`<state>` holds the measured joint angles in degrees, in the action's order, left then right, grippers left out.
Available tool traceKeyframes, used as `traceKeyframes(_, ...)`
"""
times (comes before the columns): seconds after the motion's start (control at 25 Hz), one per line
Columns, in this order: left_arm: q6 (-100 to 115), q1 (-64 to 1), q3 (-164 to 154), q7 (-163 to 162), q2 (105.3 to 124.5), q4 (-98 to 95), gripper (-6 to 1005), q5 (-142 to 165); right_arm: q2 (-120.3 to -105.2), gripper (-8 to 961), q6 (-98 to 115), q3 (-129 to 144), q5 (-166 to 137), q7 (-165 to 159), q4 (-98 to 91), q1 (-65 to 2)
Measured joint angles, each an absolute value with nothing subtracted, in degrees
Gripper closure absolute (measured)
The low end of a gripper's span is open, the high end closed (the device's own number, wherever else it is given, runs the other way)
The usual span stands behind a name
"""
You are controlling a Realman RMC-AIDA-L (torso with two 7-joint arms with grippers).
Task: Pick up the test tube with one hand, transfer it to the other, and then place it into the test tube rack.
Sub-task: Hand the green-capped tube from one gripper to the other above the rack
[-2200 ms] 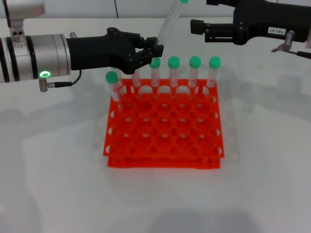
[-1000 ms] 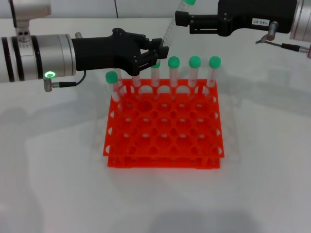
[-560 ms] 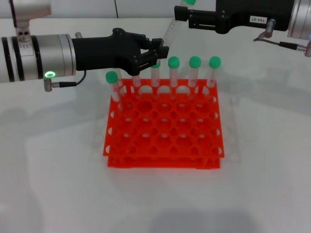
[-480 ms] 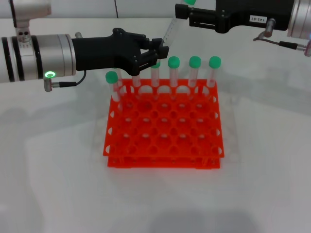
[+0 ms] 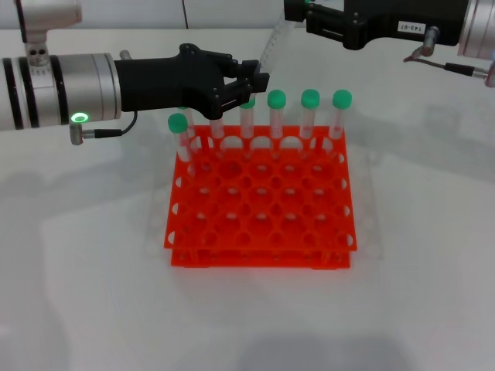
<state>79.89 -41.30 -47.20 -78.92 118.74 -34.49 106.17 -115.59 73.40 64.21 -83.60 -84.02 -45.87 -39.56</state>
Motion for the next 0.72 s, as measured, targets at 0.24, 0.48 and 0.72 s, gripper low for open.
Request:
traceKeyframes(0.24,79.88,-41.31,-47.19,-78.94,118.74,-34.55,720,106.18,-115.57,639,73.02,64.28,-83.62,-84.08,-45.89,-39.82)
traceKeyframes(0.48,79.87,-41.31,-47.19,-78.56,118.74,-34.55,718,106.19,-115.57,671,72.80,64.46,-83.67,-84.13,-45.94,-40.11)
traceKeyframes(0.72,79.87,-41.31,-47.20,-78.37,118.74,-34.55,715,106.17,-115.57,671,72.77,64.54,-83.70,-84.10,-46.02,-40.27)
